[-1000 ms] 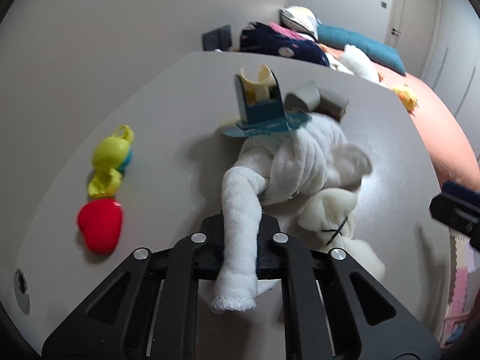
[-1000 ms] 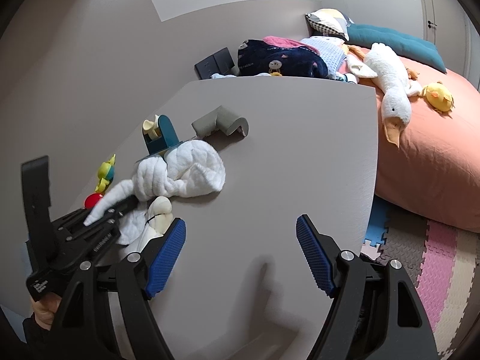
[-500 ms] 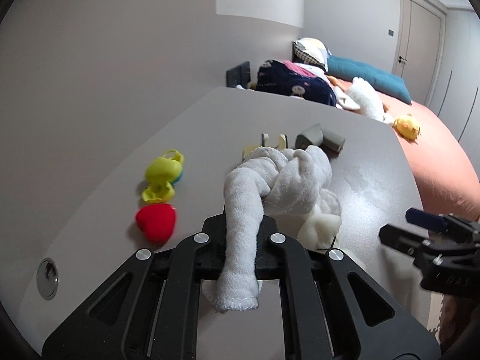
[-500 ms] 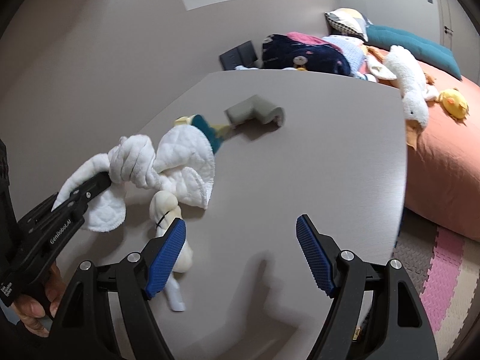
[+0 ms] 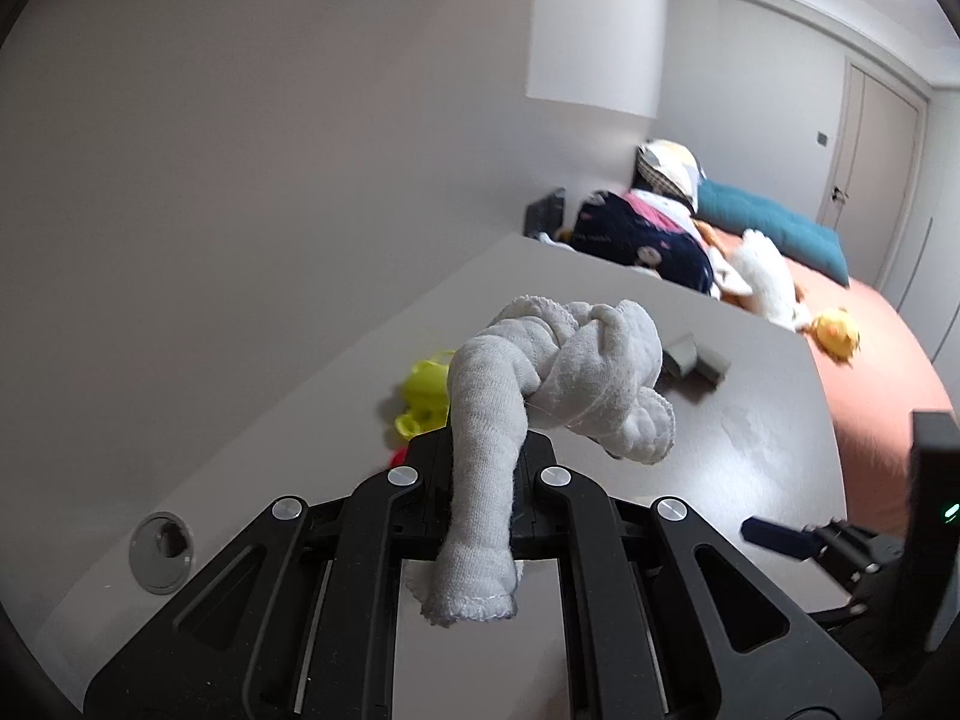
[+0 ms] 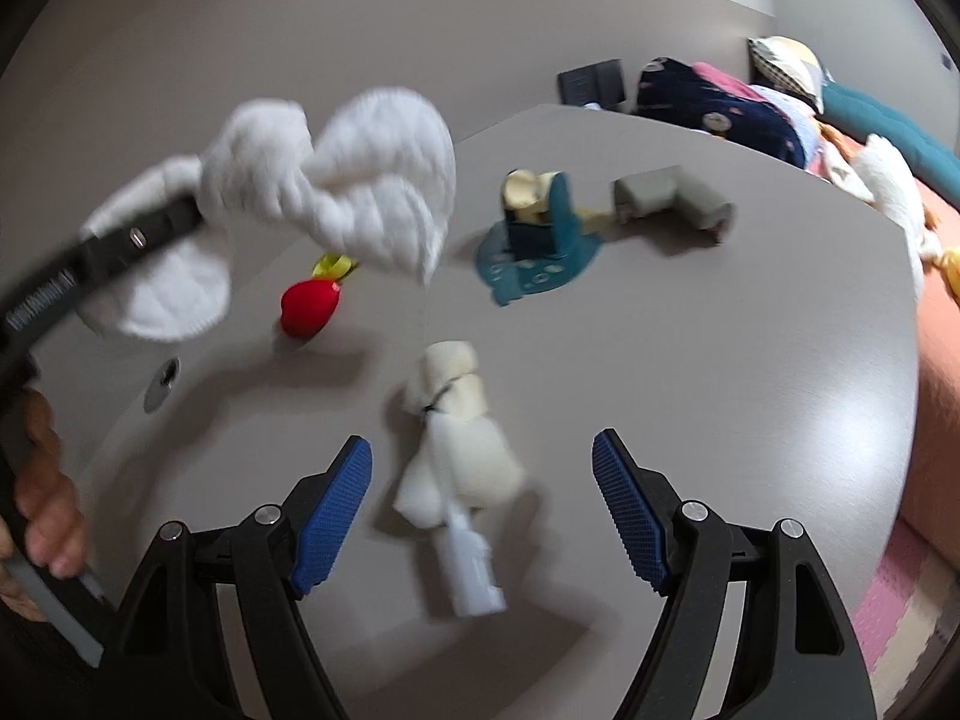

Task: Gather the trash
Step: 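Grasp the white towel with the left tool while the right tool grasps the white toy, then carry the towel and white toy over the black bin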

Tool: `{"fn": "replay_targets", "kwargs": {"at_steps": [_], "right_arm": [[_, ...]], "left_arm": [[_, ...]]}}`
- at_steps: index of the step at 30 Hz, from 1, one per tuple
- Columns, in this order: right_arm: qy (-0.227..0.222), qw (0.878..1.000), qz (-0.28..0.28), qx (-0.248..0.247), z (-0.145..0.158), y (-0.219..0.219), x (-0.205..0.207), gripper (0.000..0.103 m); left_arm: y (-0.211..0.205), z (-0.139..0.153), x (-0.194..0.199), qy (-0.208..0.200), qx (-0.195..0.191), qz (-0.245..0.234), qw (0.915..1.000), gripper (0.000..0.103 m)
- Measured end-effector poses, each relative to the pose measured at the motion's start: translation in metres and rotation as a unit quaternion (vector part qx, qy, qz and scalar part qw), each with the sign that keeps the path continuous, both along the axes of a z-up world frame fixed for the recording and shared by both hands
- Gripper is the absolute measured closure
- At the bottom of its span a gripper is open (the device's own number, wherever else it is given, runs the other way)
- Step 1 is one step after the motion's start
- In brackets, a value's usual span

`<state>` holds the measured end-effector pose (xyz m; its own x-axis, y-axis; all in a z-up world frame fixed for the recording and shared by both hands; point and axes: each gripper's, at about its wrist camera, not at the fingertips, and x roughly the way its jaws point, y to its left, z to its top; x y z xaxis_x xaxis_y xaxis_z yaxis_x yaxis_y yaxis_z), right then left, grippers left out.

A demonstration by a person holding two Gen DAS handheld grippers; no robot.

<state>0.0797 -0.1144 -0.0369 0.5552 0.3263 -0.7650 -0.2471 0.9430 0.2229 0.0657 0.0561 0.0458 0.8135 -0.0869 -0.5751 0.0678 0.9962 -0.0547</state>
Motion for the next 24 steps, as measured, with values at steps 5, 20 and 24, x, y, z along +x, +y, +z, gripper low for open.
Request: {"fn": "replay_targets", "kwargs": {"at_steps": [5, 20, 24], "right_arm": [[0.012, 1.000, 0.006, -0.014, -0.011, 0.011, 0.011, 0.037], [0.021, 1.000, 0.016, -0.003, -0.013, -0.003, 0.009, 0.079], [0.019, 1.000, 0.007, 0.007, -0.007, -0.017, -0.001, 0.079]], "left_arm": [[0.008, 0.004, 0.000, -0.003, -0.007, 0.009, 0.9999, 0.095], [-0.002, 0.001, 0.002, 0.007, -0.010, 0.005, 0.9999, 0.095], [-0.014, 0.000, -0.002, 0.013, -0.005, -0.003, 0.9999, 0.095]]}}
